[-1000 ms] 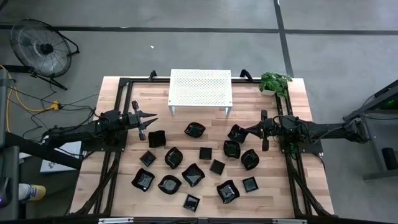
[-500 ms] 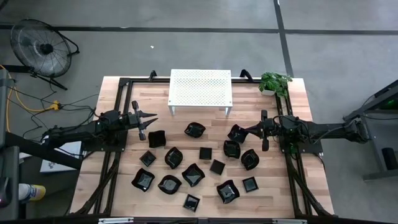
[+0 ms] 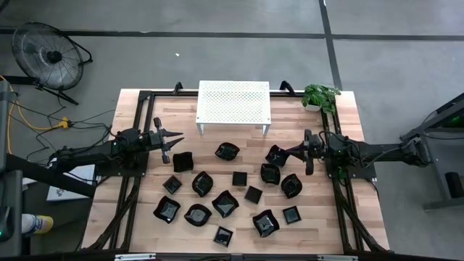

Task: Pick & Place Mini shaped plates
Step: Put the black distorted square plate on the shelf

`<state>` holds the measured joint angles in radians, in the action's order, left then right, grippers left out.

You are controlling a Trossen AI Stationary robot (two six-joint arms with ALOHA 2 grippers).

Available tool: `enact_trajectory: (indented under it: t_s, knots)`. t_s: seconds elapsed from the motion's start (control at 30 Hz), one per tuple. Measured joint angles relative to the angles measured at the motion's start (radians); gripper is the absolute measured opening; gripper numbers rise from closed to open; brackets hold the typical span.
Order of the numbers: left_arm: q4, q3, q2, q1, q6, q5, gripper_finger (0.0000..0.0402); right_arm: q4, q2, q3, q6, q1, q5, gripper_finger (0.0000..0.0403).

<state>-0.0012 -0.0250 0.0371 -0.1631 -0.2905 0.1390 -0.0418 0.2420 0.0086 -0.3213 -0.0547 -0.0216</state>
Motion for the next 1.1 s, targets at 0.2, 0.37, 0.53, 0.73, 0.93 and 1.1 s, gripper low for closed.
enact_trajectory:
  t_s: [0.2,0.37,0.53,0.73,0.93,1.1]
  knots:
    - [0.0,0.0,0.0,0.0,0.0,0.0,0.0074,0.0,0.0,0.0,-0.103,0.0,0.013,0.0012]
    - [0.0,0.0,0.0,0.0,0.0,0.0,0.0074,-0.001,0.0,0.0,-0.17,0.0,0.011,0.0012]
    - [0.0,0.0,0.0,0.0,0.0,0.0,0.0074,-0.003,0.0,0.0,-0.165,0.0,-0.007,0.0012]
    - [0.0,0.0,0.0,0.0,0.0,0.0,0.0074,0.018,0.0,0.03,-0.198,0.0,-0.042,0.0012]
    - [0.0,0.0,0.0,0.0,0.0,0.0,0.0074,0.153,0.001,0.123,-0.198,0.0,-0.071,0.0012]
    - [0.0,0.0,0.0,0.0,0.0,0.0,0.0074,0.342,0.005,0.229,-0.219,0.0,-0.128,0.0012]
